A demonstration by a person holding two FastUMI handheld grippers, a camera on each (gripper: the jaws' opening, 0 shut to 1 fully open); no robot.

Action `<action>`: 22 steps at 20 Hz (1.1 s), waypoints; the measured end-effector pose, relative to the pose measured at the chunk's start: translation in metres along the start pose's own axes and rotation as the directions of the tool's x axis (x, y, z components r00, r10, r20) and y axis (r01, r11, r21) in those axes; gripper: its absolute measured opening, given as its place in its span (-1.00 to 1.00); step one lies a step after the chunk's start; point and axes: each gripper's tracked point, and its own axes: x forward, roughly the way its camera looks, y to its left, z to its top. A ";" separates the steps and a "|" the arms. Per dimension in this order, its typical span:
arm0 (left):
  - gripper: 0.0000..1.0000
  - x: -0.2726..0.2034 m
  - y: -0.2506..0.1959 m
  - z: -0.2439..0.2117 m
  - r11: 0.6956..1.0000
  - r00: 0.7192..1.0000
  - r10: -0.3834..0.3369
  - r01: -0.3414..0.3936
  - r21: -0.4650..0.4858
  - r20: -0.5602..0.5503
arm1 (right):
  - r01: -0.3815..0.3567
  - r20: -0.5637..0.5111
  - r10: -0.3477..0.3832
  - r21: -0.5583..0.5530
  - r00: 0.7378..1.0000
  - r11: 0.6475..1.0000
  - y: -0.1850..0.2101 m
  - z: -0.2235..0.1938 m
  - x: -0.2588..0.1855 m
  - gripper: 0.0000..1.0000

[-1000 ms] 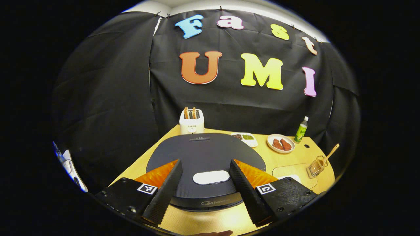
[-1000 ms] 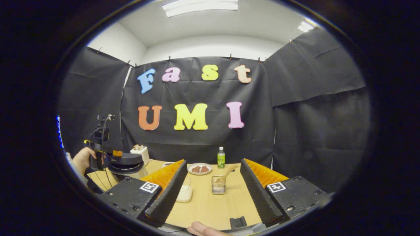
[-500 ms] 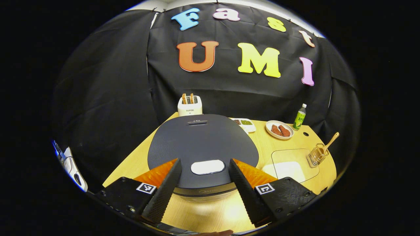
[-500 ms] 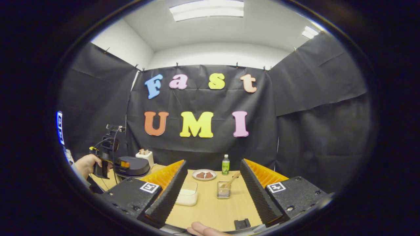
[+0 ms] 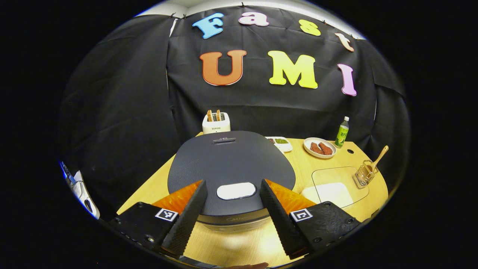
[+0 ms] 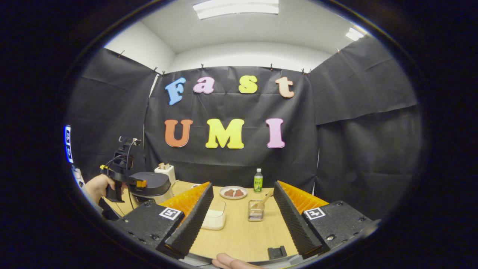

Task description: Close the left gripper, press the button to open the rice cooker; take a wooden spoon from the chopstick holder with the right hand, scoop a spoonful of rice and pour it into the rice cooker, then put the wooden spoon back into the chopstick holder.

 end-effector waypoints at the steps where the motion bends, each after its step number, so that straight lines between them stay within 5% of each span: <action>1: 0.89 -0.001 0.000 -0.002 1.000 1.000 -0.002 0.002 -0.008 -0.006 | -0.002 -0.002 0.002 0.000 1.000 1.000 0.001 -0.001 0.000 1.00; 11: 0.84 -0.020 -0.005 -0.004 0.999 0.999 0.011 -0.012 -0.036 -0.030 | 0.014 -0.008 -0.014 0.019 1.000 1.000 -0.010 -0.002 0.006 1.00; 16: 0.80 -0.053 -0.021 -0.012 0.999 0.999 0.007 -0.005 0.046 -0.048 | 0.007 -0.014 -0.007 0.021 1.000 1.000 -0.008 -0.008 0.004 0.96; 19: 0.80 -0.082 -0.019 -0.009 0.996 0.998 0.056 -0.056 0.073 0.004 | -0.004 -0.021 0.005 0.029 1.000 1.000 -0.010 -0.011 0.004 0.96; 22: 0.80 -0.117 -0.040 -0.009 0.997 0.998 0.026 -0.030 0.067 0.062 | 0.003 -0.028 -0.002 0.033 1.000 0.999 -0.015 -0.013 0.005 0.96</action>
